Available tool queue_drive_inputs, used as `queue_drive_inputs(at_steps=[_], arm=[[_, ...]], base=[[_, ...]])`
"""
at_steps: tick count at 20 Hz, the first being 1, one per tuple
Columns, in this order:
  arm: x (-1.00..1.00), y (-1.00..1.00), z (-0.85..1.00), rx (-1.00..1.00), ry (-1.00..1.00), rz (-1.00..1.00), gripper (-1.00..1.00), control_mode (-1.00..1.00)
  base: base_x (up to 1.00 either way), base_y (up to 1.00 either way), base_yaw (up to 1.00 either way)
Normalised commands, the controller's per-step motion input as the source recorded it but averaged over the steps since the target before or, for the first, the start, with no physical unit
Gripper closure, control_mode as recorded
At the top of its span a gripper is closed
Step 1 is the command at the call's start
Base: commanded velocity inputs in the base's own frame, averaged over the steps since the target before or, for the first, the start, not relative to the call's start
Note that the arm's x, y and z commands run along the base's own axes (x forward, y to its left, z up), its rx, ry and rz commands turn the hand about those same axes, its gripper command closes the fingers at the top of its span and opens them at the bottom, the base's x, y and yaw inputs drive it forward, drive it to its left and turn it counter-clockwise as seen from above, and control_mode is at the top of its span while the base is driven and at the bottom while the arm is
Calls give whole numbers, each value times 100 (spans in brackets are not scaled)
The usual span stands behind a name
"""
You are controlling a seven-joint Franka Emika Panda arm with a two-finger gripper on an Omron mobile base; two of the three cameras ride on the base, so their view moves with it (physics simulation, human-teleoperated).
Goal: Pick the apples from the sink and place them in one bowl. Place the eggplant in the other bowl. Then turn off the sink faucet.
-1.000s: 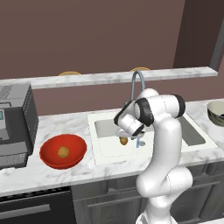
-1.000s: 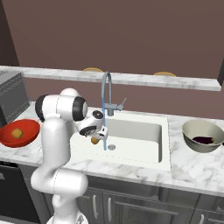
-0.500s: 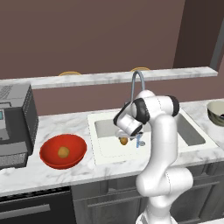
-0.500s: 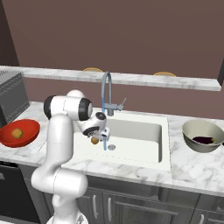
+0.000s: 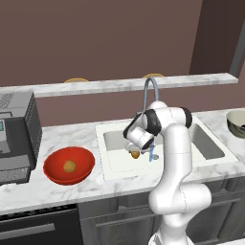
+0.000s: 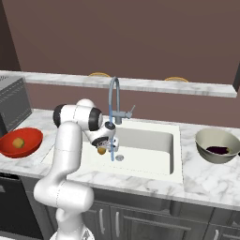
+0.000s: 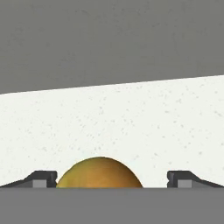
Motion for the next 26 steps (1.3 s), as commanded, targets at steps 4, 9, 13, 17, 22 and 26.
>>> queue_drive_inputs(at_steps=[4, 9, 13, 17, 22, 26], arm=[[11, 0, -21, 0, 1, 0, -100, -100], [1, 0, -9, 0, 0, 0, -100, -100], [0, 0, -1, 0, 0, 0, -100, -100], [0, 2, 0, 0, 0, 0, -100, -100], [0, 6, -1, 0, 1, 0, -100, -100], [0, 8, -1, 0, 2, -1, -100, -100]], base=[[0, 0, 0], [0, 0, 0], [0, 0, 0], [0, 0, 0], [0, 0, 0], [0, 0, 0]])
